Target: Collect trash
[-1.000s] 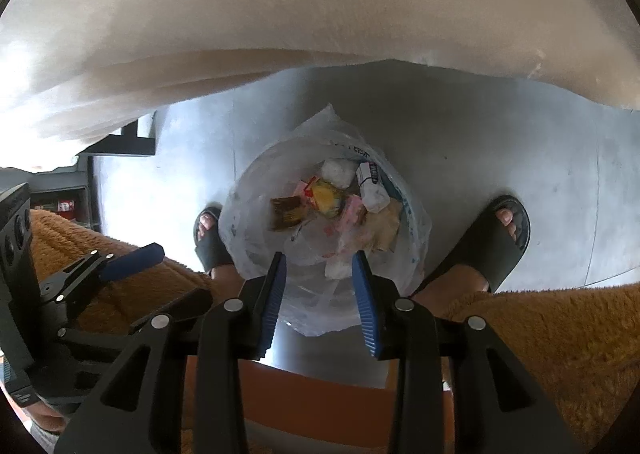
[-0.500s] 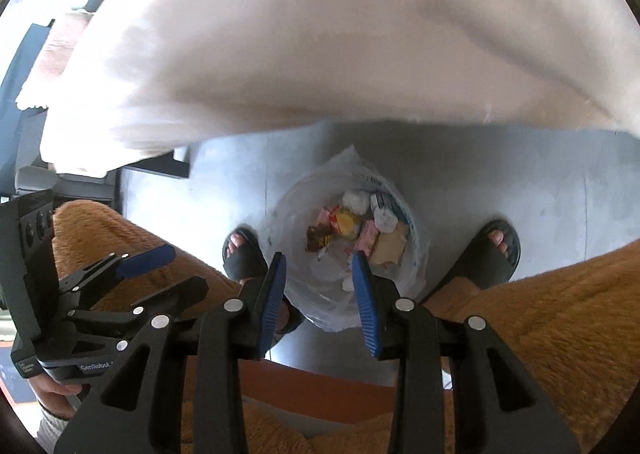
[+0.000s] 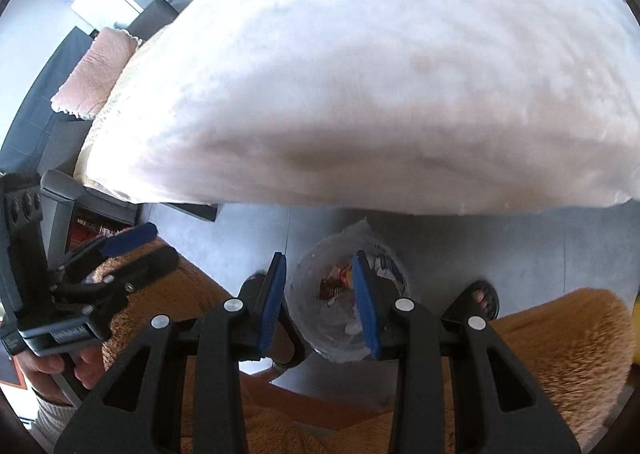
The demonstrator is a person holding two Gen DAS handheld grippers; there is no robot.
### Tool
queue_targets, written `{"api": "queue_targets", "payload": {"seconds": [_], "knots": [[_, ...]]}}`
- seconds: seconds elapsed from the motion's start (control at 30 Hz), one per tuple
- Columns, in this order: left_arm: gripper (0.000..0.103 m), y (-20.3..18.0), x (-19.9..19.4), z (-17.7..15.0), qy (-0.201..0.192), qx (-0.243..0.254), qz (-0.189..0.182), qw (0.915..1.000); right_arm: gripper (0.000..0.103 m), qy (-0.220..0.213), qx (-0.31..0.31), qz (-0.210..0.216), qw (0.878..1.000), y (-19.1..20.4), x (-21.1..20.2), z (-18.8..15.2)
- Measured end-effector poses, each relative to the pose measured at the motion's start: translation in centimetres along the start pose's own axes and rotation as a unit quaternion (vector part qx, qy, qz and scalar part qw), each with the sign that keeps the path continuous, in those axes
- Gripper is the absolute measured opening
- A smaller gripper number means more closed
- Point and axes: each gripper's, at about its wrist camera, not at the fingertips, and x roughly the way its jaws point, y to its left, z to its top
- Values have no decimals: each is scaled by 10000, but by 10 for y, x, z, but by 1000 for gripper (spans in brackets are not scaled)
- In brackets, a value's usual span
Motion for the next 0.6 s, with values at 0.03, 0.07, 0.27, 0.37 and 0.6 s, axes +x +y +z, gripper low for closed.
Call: {"api": "queue_targets", "payload": {"seconds": [0.03, 0.07, 0.27, 0.37, 0.6], "knots": [[77, -2, -5, 2, -53, 40, 13, 10000, 35, -61, -26, -9, 10000, 1, -5, 1], [77, -3, -11, 4, -130, 65, 20, 9999, 35, -129, -58, -16, 9999, 3, -11, 3], [77, -11, -50, 20, -619, 213, 98, 9978, 35, -600, -202, -44, 9980, 11, -52, 12], [77, -21, -68, 27, -843, 353, 121, 9957, 35, -858, -297, -75, 9958, 16, -74, 16], [83, -47, -108, 38, -1253, 741, 219, 9891, 53, -1445, -497, -142, 9882, 28, -121, 24]]}}
